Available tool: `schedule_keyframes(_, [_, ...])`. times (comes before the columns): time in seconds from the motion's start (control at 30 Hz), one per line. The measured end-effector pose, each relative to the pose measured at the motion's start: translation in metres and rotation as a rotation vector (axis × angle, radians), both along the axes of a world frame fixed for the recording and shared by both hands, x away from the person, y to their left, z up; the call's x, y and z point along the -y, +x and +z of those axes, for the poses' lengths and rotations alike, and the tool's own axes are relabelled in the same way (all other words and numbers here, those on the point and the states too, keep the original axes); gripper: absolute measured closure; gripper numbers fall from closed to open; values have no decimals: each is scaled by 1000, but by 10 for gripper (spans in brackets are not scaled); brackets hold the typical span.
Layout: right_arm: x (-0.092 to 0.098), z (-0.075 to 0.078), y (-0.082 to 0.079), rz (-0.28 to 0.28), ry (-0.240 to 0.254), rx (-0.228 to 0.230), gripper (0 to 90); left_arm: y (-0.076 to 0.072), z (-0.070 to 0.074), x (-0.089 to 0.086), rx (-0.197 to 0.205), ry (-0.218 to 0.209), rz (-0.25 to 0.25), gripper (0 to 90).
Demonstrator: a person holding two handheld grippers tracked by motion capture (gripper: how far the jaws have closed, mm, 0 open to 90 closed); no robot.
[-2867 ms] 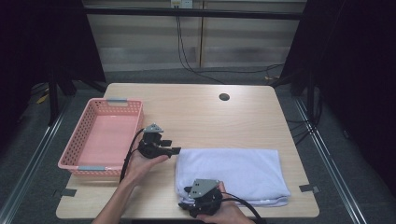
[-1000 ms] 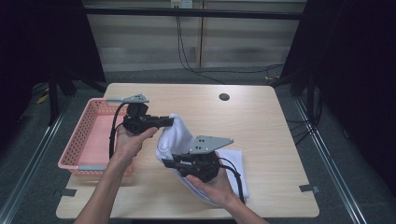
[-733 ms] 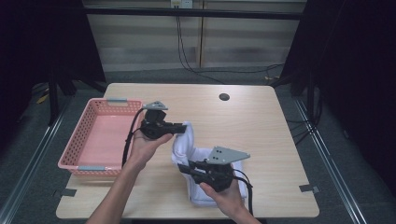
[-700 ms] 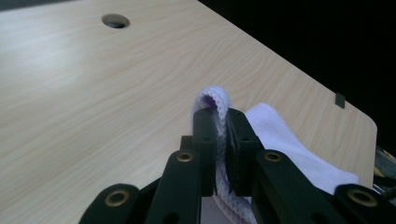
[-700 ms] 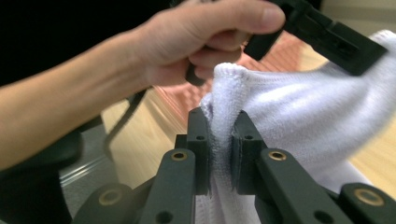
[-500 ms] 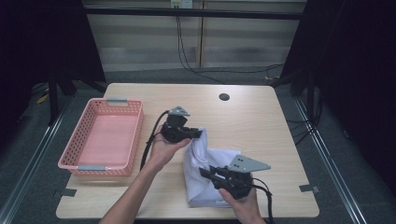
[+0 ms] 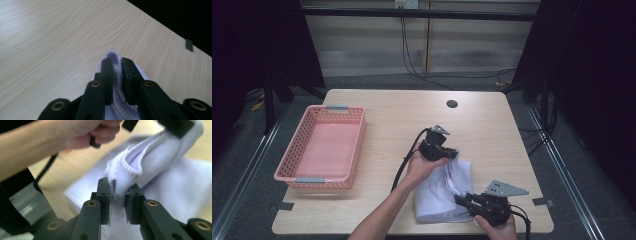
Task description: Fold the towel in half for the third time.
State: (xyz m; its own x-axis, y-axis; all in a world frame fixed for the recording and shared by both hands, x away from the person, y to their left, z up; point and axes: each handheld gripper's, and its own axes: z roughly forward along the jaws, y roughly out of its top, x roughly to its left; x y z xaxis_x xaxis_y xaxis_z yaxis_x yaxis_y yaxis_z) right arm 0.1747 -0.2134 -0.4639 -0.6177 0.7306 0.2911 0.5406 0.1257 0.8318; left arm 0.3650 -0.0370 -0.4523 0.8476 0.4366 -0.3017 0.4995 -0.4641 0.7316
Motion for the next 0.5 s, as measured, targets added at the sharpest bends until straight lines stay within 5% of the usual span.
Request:
schedule_keyframes(0.13, [11,2,-13,0,-51,-21,588,-2,4,5,-9,-55,-47,705])
schedule_keyframes(0.2, [18,7,-21,0,-97,-7,492,-7,14,-2,25,-84,-54,633])
schedule_keyframes(0.3, [28,13,-20,-23,-91,9,429,-13,26,-16,58,-105,-48,568])
schedule_keyframes(0.4, [32,17,5,-49,-70,16,396,-21,32,-37,75,-105,-39,518])
schedule_keyframes(0.5, [28,17,39,-63,-107,26,387,-35,29,-61,85,-48,-43,571])
